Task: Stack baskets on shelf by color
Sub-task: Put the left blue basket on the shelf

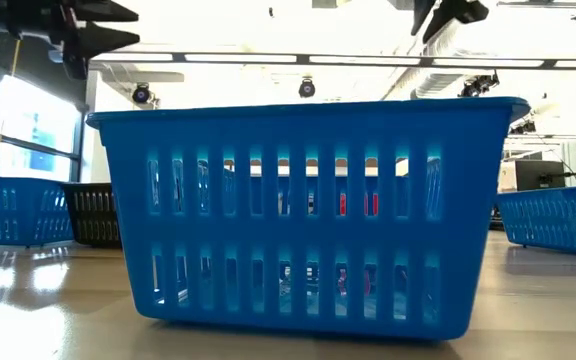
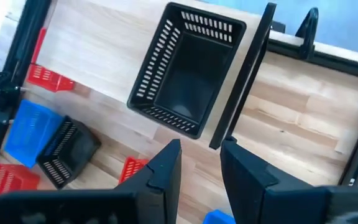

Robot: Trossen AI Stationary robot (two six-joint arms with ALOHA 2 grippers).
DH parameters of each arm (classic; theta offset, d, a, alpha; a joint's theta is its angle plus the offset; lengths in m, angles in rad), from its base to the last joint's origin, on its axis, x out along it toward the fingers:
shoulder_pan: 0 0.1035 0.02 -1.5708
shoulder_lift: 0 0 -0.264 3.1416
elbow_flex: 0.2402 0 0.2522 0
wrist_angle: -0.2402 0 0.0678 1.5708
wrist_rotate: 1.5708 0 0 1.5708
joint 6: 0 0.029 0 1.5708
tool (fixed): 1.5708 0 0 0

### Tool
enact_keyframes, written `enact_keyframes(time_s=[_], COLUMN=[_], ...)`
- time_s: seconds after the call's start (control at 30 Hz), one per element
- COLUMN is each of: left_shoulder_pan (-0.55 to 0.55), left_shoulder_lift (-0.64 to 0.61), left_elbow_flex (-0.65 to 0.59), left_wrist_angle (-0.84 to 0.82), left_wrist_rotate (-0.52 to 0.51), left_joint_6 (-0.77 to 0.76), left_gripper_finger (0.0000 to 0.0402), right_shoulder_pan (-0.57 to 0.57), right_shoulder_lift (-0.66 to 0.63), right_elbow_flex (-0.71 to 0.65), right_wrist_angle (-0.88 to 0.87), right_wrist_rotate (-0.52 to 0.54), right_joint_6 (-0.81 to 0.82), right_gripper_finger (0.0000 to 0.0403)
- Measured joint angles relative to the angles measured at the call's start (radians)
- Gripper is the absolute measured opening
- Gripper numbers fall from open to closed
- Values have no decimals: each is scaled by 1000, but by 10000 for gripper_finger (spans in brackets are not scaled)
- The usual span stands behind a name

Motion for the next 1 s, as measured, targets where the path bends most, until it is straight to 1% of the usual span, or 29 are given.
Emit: enact_keyframes(time_s=[0.07, 0.2, 0.33, 0.47, 0.57, 0.67, 0.77, 0.87, 1.0], left_shoulder_pan=[0, 0, 0, 0, 0, 0, 0, 0, 0], left_shoulder_lift=[23, 85, 167, 251, 301, 341, 378, 411, 457], left_elbow_flex=[65, 206, 320, 400, 430, 433, 433, 433, 433], left_wrist_angle=[-121, -354, -528, -676, -805, -922, -1018, -1074, -1092], left_wrist_rotate=[20, 88, 140, 192, 242, 275, 291, 290, 282], left_joint_6=[-36, -170, -302, -428, -532, -669, -786, -866, -930], left_gripper_finger=[165, 165, 165, 165, 165, 165, 165, 165, 165], right_shoulder_pan=[19, 45, 52, 52, 52, 52, 52, 52, 52], right_shoulder_lift=[-15, -27, -25, -22, -22, -22, -22, -22, -22], right_elbow_flex=[0, 0, 0, 0, 0, 0, 0, 0, 0], right_wrist_angle=[0, 0, 0, 0, 0, 0, 0, -1, -1], right_wrist_rotate=[26, 74, 74, 73, 73, 72, 58, 50, 43], right_joint_6=[19, 42, 37, 34, 34, 34, 15, -17, -48], right_gripper_finger=[98, 98, 98, 98, 98, 98, 98, 98, 98])
